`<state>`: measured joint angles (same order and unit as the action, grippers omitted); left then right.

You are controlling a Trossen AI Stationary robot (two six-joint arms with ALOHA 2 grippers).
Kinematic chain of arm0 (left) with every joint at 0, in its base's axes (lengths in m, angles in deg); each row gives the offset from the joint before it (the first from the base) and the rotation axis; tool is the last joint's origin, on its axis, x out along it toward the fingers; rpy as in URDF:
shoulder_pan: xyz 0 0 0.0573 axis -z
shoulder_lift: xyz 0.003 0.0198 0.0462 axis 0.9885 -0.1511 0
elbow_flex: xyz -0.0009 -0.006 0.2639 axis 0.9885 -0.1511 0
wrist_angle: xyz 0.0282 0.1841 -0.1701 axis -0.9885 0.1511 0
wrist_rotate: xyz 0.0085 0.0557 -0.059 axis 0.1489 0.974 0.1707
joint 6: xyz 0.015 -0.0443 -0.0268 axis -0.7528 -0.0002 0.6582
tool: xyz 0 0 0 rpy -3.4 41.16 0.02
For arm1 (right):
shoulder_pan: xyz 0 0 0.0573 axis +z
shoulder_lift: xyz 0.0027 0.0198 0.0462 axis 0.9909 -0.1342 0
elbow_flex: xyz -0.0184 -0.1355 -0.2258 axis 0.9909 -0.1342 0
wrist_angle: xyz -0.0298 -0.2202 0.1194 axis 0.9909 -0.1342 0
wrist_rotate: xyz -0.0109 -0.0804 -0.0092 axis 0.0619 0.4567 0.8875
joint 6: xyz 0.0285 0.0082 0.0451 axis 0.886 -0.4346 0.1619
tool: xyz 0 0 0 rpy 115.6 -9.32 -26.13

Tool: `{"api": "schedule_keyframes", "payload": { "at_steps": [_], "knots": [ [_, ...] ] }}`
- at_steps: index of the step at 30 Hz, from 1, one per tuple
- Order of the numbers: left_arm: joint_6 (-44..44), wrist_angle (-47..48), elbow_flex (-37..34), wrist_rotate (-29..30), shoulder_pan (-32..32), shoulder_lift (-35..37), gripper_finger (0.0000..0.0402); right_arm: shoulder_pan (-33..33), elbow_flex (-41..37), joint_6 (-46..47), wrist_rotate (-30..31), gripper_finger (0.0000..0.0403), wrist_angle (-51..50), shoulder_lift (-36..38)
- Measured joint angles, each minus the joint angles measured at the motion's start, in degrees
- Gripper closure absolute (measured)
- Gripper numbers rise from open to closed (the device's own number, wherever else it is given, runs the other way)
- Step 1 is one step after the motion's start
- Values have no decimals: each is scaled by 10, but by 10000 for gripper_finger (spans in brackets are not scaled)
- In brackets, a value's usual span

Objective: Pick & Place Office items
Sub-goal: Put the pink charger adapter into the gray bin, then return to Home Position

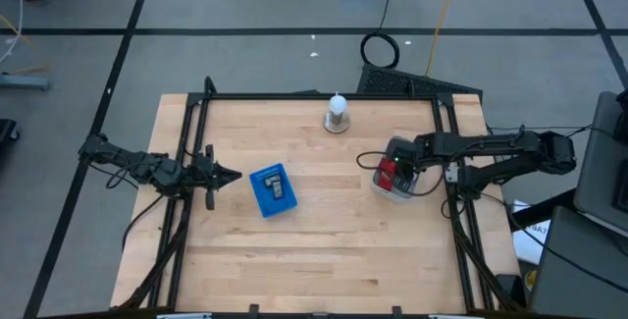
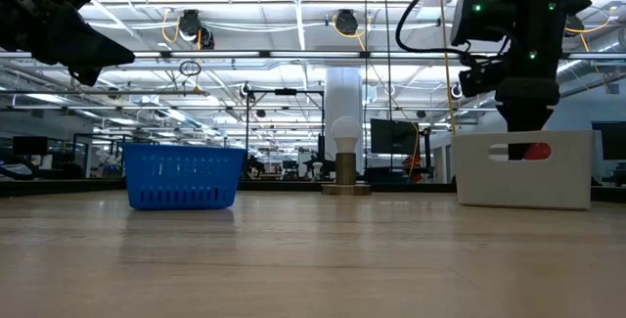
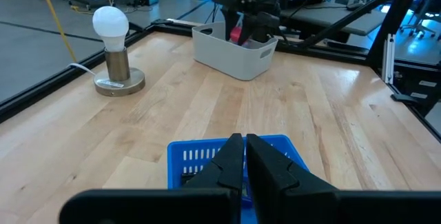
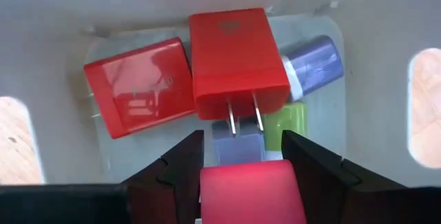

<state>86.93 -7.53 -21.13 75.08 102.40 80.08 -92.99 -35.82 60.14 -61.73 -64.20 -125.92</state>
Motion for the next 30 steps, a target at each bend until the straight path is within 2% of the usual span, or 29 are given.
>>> {"api": "schedule_keyframes", "payload": {
  "at_steps": [8, 21, 30],
  "knots": [
    [0, 0, 0, 0, 0, 0, 380, -6, -11, -15, -19, 231, 22, 1],
    [-2, 0, 0, 0, 0, 0, 380, -6, -13, -29, -21, 166, 26, 0],
    [-13, 0, 0, 0, 0, 0, 380, -6, -9, -52, -19, 162, 32, 15]
  ]
}}
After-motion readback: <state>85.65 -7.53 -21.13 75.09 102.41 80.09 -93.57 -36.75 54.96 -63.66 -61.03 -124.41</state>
